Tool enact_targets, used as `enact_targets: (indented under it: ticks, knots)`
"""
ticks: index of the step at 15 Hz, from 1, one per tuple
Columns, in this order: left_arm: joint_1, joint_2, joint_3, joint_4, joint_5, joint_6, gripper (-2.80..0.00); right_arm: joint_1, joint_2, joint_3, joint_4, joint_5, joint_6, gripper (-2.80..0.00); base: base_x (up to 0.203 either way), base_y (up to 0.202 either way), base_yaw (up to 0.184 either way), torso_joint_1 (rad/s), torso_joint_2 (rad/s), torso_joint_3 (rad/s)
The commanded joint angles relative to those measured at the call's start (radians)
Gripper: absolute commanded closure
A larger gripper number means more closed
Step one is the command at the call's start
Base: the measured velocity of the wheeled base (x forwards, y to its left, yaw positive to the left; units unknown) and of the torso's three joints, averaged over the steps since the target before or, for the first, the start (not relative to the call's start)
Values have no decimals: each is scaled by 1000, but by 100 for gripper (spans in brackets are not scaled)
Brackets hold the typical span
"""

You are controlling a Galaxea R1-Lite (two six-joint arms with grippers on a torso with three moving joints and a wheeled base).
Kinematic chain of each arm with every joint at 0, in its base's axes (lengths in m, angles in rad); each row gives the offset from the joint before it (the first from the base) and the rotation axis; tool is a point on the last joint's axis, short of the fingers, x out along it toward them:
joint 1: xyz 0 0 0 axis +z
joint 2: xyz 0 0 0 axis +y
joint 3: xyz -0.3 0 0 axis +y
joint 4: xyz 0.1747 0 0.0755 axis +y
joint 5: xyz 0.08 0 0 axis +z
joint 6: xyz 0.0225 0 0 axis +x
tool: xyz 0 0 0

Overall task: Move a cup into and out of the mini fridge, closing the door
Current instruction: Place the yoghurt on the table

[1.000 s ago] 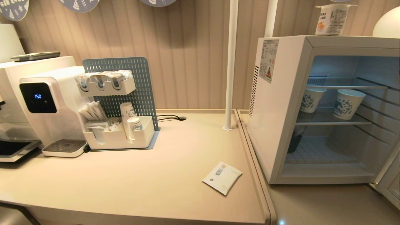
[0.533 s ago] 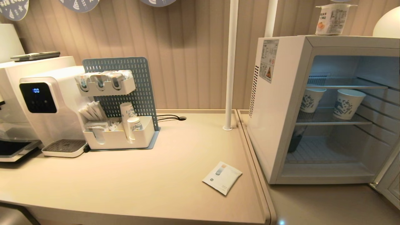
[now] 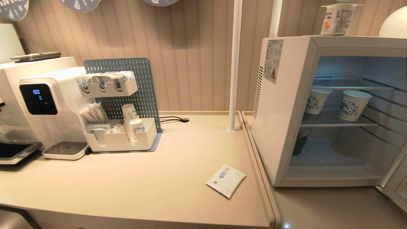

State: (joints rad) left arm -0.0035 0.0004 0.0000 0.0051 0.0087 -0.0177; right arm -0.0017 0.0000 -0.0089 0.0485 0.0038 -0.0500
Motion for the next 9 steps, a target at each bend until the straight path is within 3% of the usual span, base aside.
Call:
enact_targets:
  ticks: [1,7,9]
  knots:
    - [0,0,2,-1,1,-1,0,0,2,0,1,1,-1,0,-99,0,-9,0,12,4]
    - [-1,0,2,-1,1,-1,0,0,2,0,1,0,1,0,-188,0,2,2,0,2]
    - [0,0,2,-1,1,-1,0,0,2,1,0,-1,1,0,-67,0,0,1,0,3]
